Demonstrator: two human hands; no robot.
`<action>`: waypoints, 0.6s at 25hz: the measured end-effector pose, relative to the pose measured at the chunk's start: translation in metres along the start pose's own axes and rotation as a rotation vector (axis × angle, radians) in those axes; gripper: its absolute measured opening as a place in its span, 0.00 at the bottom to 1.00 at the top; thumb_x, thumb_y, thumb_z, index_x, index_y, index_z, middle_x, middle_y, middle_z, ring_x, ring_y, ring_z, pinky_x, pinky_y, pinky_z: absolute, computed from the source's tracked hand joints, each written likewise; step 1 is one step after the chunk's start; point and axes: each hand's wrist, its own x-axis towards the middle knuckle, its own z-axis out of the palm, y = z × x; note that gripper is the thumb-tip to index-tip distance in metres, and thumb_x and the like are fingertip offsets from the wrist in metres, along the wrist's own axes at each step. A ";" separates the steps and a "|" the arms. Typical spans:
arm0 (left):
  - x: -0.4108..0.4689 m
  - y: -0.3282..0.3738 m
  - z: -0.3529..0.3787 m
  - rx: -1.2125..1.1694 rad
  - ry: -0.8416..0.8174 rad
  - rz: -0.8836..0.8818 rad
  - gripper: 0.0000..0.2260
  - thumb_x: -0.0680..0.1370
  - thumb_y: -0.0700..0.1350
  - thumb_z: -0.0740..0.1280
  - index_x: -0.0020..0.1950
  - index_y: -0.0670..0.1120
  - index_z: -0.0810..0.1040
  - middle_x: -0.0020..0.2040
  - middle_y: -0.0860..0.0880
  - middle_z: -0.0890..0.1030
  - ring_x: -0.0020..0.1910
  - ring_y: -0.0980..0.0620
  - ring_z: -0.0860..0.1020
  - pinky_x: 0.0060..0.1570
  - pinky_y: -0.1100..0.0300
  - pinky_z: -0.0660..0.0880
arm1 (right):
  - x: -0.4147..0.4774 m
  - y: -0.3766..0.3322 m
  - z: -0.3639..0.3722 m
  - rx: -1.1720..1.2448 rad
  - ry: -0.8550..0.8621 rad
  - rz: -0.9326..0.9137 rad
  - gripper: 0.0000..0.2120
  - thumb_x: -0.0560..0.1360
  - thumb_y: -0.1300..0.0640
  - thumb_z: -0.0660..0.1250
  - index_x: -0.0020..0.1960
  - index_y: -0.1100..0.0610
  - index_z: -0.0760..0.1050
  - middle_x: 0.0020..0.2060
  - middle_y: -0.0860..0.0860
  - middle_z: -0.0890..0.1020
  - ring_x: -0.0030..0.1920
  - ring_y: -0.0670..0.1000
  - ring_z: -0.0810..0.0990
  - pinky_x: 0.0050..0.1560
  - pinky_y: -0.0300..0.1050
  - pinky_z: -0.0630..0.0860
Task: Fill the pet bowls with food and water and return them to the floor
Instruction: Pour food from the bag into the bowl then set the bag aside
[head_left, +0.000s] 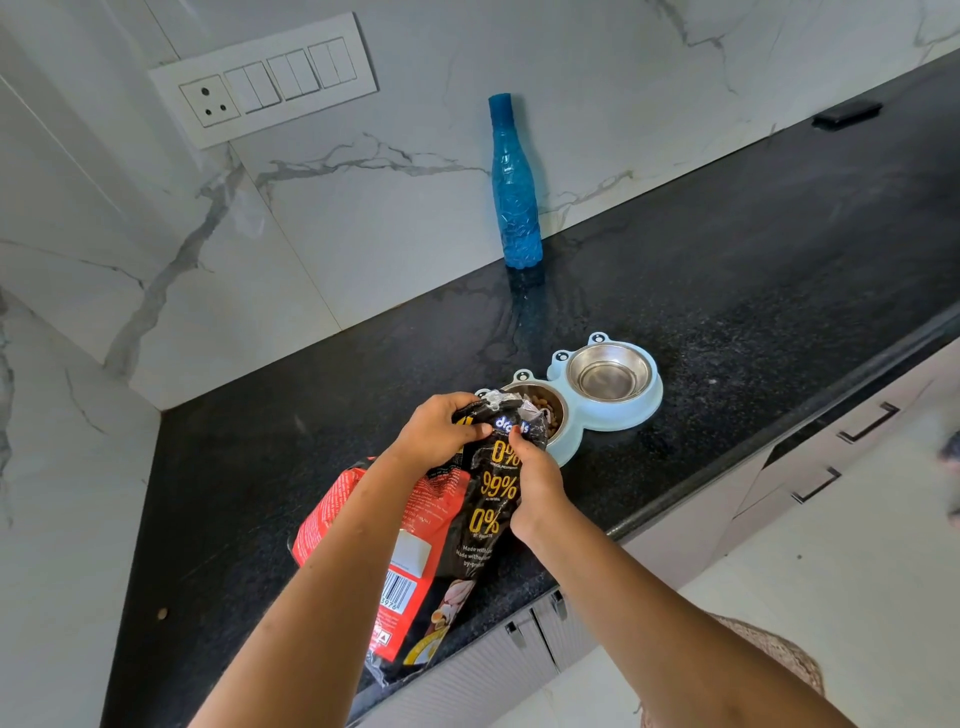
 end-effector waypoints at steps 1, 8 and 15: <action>0.001 -0.001 0.001 -0.003 0.005 -0.008 0.08 0.75 0.41 0.71 0.53 0.49 0.80 0.47 0.49 0.84 0.50 0.49 0.82 0.56 0.53 0.76 | 0.001 0.000 0.000 -0.007 -0.015 -0.003 0.16 0.76 0.49 0.68 0.60 0.55 0.79 0.51 0.56 0.85 0.51 0.59 0.84 0.55 0.57 0.79; 0.001 0.000 0.002 0.023 0.064 -0.017 0.09 0.72 0.41 0.74 0.51 0.49 0.80 0.45 0.52 0.83 0.48 0.51 0.81 0.54 0.55 0.75 | -0.003 -0.003 -0.006 -0.036 -0.136 -0.027 0.18 0.76 0.54 0.69 0.65 0.51 0.74 0.54 0.57 0.84 0.53 0.60 0.83 0.57 0.60 0.78; -0.012 0.002 -0.003 -0.059 0.106 0.050 0.12 0.74 0.55 0.70 0.51 0.48 0.82 0.46 0.51 0.84 0.48 0.53 0.82 0.53 0.57 0.75 | -0.030 -0.008 -0.008 -0.046 -0.314 -0.133 0.22 0.74 0.57 0.72 0.67 0.51 0.74 0.56 0.55 0.84 0.56 0.57 0.83 0.55 0.55 0.79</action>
